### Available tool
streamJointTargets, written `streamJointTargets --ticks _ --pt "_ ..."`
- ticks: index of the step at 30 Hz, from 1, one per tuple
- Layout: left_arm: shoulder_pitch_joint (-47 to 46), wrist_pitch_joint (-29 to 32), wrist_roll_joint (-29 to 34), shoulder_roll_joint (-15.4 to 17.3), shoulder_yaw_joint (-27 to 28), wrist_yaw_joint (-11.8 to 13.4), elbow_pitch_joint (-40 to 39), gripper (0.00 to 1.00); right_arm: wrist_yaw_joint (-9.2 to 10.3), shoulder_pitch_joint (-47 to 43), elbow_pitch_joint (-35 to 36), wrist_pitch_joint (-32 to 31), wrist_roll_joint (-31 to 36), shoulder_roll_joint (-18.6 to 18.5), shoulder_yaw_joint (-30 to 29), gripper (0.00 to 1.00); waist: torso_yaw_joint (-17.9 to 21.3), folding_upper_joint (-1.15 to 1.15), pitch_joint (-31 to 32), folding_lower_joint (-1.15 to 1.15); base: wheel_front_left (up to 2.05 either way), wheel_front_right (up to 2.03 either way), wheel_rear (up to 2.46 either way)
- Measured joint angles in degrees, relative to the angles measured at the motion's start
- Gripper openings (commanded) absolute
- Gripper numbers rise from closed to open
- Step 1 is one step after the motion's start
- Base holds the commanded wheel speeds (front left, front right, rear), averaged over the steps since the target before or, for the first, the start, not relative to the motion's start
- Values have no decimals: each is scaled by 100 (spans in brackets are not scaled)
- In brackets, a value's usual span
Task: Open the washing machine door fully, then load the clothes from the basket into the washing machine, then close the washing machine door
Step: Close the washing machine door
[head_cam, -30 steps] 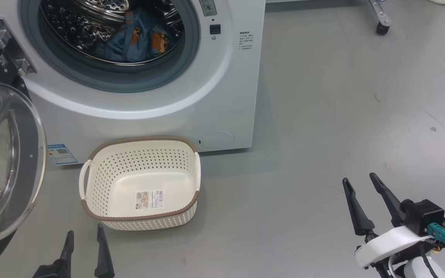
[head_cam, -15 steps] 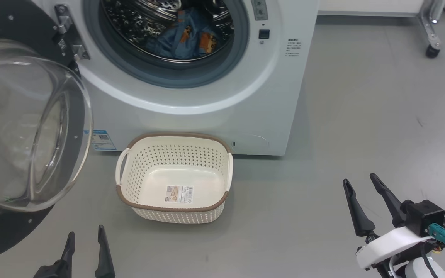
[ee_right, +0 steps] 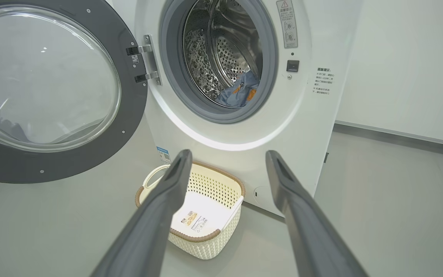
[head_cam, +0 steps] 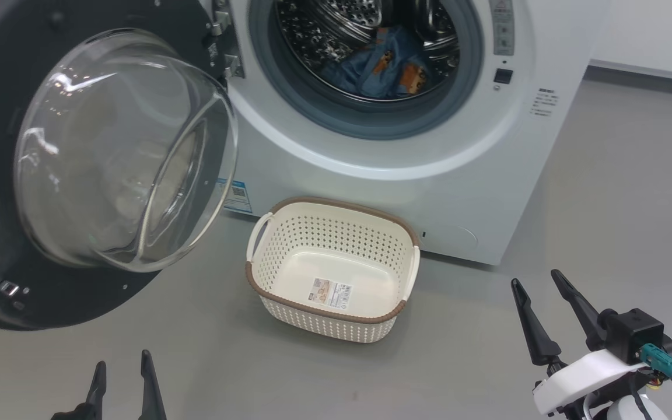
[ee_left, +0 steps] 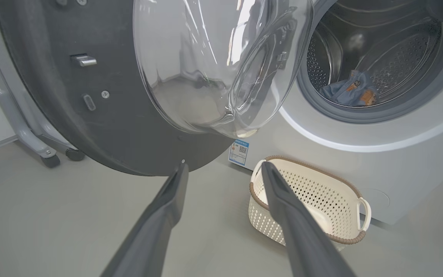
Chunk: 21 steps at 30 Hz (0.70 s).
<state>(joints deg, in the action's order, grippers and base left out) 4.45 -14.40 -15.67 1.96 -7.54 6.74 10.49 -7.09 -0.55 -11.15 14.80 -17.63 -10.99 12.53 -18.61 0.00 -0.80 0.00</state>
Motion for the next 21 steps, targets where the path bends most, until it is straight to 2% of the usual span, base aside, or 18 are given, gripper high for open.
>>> streamJointTargets --ticks 7,12,21 --pt "4 0 2 2 -21 0 5 100 0 -74 2 0 -1 32 -131 100 -565 0 77 0 0 0 0" --pt "69 0 1 5 169 0 -63 100 0 -75 15 0 7 68 59 100 -907 0 98 0 0 0 0" --pt "107 0 -14 8 314 0 -170 100 0 -32 11 0 29 33 220 100 -1148 0 -6 0 0 0 0"
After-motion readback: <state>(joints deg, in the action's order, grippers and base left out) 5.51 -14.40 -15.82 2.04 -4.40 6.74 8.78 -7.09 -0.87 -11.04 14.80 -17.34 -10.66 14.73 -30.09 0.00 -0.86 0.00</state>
